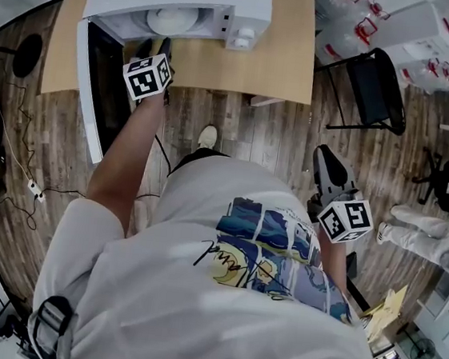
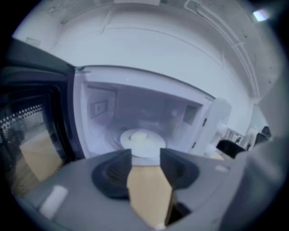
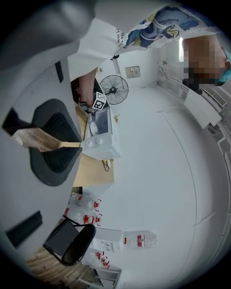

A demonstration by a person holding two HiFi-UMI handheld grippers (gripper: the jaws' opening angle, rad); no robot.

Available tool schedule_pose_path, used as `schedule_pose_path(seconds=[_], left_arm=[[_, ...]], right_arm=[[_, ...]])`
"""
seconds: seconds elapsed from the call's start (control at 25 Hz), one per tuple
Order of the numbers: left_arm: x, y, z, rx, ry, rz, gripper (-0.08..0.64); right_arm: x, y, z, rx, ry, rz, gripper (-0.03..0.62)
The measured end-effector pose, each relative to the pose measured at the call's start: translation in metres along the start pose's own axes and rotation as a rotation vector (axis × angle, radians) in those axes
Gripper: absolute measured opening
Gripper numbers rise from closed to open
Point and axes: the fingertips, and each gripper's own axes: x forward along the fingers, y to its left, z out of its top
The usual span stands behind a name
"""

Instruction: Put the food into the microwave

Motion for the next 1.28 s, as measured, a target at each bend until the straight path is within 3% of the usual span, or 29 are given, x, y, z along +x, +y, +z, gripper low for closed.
schedule_pose_path(seconds=[0.28, 0.8, 1.08, 1.28], left_arm=[[-0.039, -0.012, -0.011, 0.072, -0.014, 0.023, 0.199], [-0.086, -0.027, -0.023, 0.102, -0.040, 0.045, 0.199], [-0.097, -0.038, -0.031, 0.132, -0.048, -0.017, 0.199], [-0.100, -0.051, -0.033, 0.171, -0.049, -0.115, 0.201]], right_arm=[[-0.024, -0.008, -0.012, -0.004, -0.004, 0.036, 0.029], [-0.054, 0.001, -0.034, -0.023, 0.009, 0.123, 0.028], [-0.064, 0.004, -0.039, -0.043, 0.015, 0.149, 0.025], [-0.064, 0.005, -0.039, -0.048, 0.015, 0.154, 0.025]])
